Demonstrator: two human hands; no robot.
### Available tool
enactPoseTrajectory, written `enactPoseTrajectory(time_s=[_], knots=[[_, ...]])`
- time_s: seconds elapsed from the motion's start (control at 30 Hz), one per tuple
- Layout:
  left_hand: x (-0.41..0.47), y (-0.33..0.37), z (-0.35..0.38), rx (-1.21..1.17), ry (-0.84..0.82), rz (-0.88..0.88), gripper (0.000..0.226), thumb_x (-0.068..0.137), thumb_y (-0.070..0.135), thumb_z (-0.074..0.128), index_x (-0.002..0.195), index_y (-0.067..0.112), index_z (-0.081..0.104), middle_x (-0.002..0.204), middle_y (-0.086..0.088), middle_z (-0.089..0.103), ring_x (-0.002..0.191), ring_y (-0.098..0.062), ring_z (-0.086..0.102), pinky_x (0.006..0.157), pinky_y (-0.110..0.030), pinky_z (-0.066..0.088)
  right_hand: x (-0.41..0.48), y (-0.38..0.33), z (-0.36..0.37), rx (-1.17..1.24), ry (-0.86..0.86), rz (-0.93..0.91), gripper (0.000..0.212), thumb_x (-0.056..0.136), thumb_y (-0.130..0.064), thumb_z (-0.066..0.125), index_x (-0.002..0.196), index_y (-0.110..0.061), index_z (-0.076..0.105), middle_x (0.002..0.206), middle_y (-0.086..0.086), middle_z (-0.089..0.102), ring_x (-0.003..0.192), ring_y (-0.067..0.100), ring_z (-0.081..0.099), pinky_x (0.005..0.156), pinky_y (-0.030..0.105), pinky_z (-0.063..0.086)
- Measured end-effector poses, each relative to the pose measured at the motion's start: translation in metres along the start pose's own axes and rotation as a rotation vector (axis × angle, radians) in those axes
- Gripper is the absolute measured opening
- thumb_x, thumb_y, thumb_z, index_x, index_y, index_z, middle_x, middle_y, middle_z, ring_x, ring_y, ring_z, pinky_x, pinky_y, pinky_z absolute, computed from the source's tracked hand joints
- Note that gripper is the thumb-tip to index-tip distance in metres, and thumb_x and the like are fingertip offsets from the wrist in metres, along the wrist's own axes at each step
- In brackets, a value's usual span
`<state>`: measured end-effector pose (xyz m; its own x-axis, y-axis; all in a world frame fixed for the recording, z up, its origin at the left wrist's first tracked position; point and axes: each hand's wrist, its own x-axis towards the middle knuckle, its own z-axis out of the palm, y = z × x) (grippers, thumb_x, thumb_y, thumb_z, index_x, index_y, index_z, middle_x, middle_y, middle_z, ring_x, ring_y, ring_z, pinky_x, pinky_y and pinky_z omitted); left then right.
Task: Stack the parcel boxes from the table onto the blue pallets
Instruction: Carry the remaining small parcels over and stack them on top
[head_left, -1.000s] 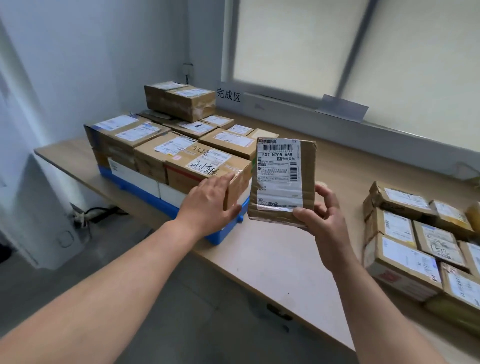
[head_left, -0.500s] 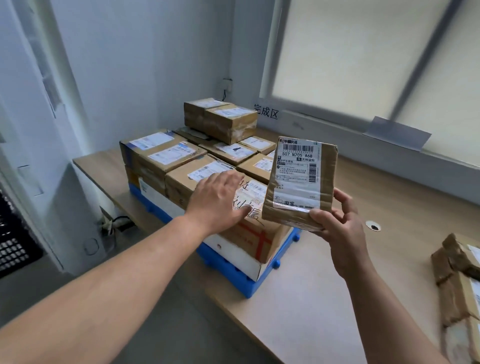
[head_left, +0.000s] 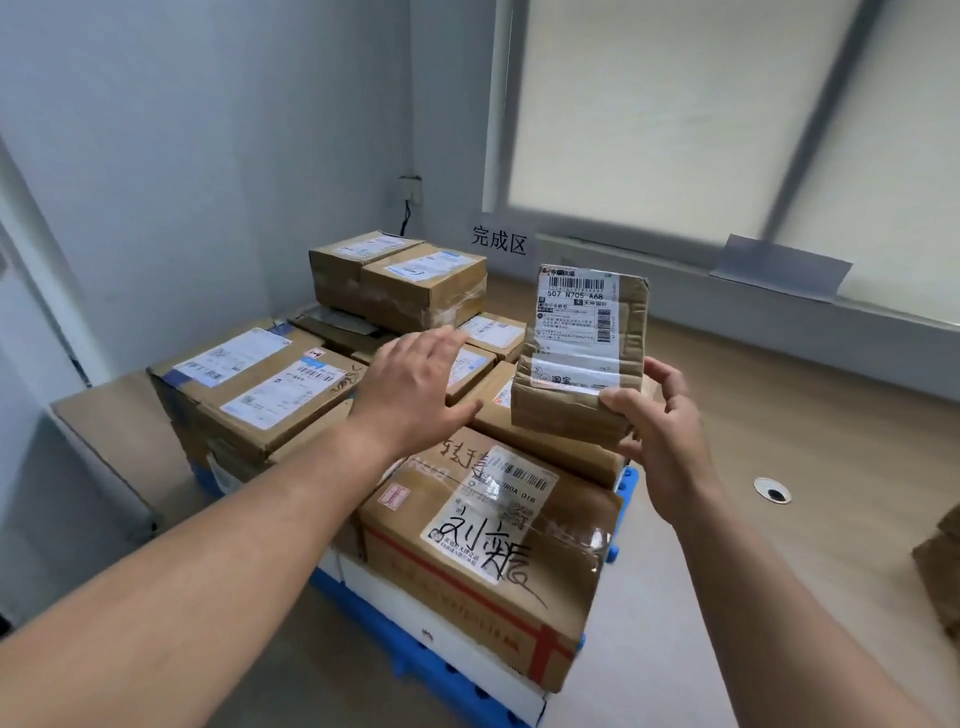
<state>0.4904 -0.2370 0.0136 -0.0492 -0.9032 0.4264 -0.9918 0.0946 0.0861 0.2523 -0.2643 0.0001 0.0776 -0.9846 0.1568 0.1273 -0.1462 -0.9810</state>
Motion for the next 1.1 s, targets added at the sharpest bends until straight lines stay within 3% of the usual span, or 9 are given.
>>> enactPoseTrajectory(time_s=[0.2,0.27,0.47,0.73,0.8,0.9,1.0,1.07,1.1], knots=[[0.037,-0.037,0.01,-0.011,-0.012,0.029,0.077,0.086,0.056,0.053,0.148,0.02,0.024,0.152,0.0,0.031,0.139,-0.017,0.027,0.114,-0.035,0.018,0.038,0.01,0.031,-0.011,0.058,0.052,0.053,0.069,-0.016,0.073,0.117,-0.025,0.051,0.076,-0.005,0.072,0.077,0.018,0.064,0.068,0.041,0.052],[0.052,-0.05,0.013,-0.011,-0.022,0.054,0.077,0.087,0.054,0.054,0.148,0.019,0.022,0.152,-0.001,0.03,0.14,-0.017,0.025,0.115,-0.034,0.016,0.051,0.015,0.041,-0.013,0.106,0.079,0.049,0.078,-0.01,0.071,0.12,-0.024,0.051,0.087,-0.003,0.067,0.082,0.02,0.065,0.068,0.044,0.056],[0.101,-0.087,0.019,-0.021,-0.054,0.134,0.078,0.088,0.05,0.053,0.149,0.018,0.018,0.153,-0.001,0.027,0.141,-0.017,0.022,0.115,-0.033,0.015,0.089,0.02,0.076,-0.034,0.195,0.161,0.066,0.058,-0.028,0.071,0.12,-0.026,0.051,0.107,0.011,0.066,0.082,0.02,0.065,0.056,0.032,0.053],[0.155,-0.128,0.036,-0.042,-0.091,0.237,0.077,0.091,0.05,0.05,0.15,0.018,0.012,0.155,-0.001,0.022,0.143,-0.017,0.017,0.116,-0.031,0.009,0.142,0.028,0.115,-0.082,0.277,0.219,0.043,0.078,-0.017,0.071,0.116,-0.026,0.052,0.102,0.007,0.066,0.08,0.021,0.062,0.065,0.04,0.056],[0.165,-0.135,0.042,-0.067,-0.113,0.275,0.08,0.089,0.052,0.052,0.15,0.019,0.012,0.156,0.0,0.021,0.143,-0.017,0.017,0.116,-0.031,0.008,0.151,0.031,0.123,-0.1,0.297,0.234,0.044,0.079,-0.019,0.071,0.118,-0.023,0.052,0.101,0.007,0.067,0.076,0.019,0.062,0.056,0.035,0.056],[0.176,-0.141,0.049,-0.109,-0.155,0.328,0.084,0.087,0.051,0.056,0.151,0.02,0.012,0.156,0.001,0.021,0.143,-0.016,0.016,0.116,-0.03,0.009,0.16,0.033,0.135,-0.139,0.318,0.26,0.041,0.082,-0.025,0.069,0.119,-0.02,0.051,0.103,0.006,0.065,0.075,0.016,0.06,0.047,0.025,0.048],[0.186,-0.145,0.057,-0.096,-0.168,0.363,0.081,0.086,0.053,0.055,0.15,0.023,0.015,0.155,0.002,0.024,0.142,-0.016,0.019,0.115,-0.033,0.014,0.168,0.033,0.143,-0.21,0.31,0.301,0.039,0.088,-0.038,0.063,0.12,-0.019,0.052,0.109,0.004,0.063,0.087,0.017,0.061,0.046,0.022,0.047],[0.19,-0.148,0.06,-0.079,-0.139,0.389,0.077,0.086,0.056,0.054,0.148,0.025,0.021,0.153,0.003,0.03,0.14,-0.016,0.023,0.113,-0.034,0.017,0.172,0.034,0.144,-0.311,0.304,0.315,0.042,0.089,-0.049,0.057,0.118,-0.018,0.056,0.11,0.002,0.062,0.096,0.018,0.061,0.054,0.027,0.053],[0.192,-0.149,0.061,-0.08,-0.122,0.395,0.075,0.085,0.056,0.054,0.147,0.026,0.024,0.151,0.004,0.032,0.139,-0.017,0.025,0.112,-0.035,0.019,0.174,0.037,0.143,-0.382,0.307,0.311,0.046,0.089,-0.054,0.054,0.118,-0.018,0.057,0.111,0.001,0.063,0.099,0.019,0.061,0.066,0.033,0.056]])
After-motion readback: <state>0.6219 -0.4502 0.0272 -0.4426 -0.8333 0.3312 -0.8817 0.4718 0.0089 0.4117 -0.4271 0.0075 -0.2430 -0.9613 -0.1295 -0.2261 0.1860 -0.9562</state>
